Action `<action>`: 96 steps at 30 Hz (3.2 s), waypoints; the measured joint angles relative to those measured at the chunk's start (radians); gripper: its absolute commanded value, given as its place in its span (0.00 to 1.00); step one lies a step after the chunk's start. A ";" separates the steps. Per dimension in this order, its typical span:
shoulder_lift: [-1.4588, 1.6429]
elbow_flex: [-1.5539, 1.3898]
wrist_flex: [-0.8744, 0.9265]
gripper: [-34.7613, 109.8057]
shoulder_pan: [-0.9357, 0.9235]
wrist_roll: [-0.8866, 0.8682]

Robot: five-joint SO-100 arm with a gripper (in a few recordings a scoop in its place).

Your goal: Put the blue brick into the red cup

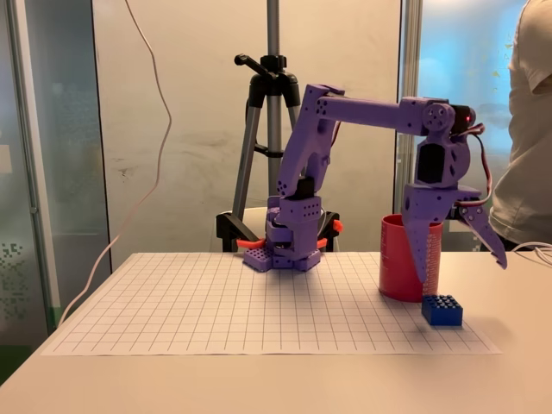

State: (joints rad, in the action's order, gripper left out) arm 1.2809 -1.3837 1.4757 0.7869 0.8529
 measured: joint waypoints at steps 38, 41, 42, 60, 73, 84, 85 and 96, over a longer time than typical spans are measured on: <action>-0.118 -0.037 -0.138 0.24 -0.100 0.083; -0.118 0.003 -0.121 0.24 -0.100 0.067; -0.118 0.018 -0.112 0.24 -0.101 0.060; 0.190 0.565 0.161 0.24 -0.278 0.075; 0.695 0.086 0.232 0.24 -0.049 0.025; 0.914 -0.262 0.225 0.24 0.212 -0.193; 0.916 -0.287 0.215 0.24 0.225 -0.215; 0.913 -0.477 0.107 0.24 0.288 -0.330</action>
State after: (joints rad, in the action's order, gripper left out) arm 2.1936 -1.8607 1.5831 1.0753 0.5231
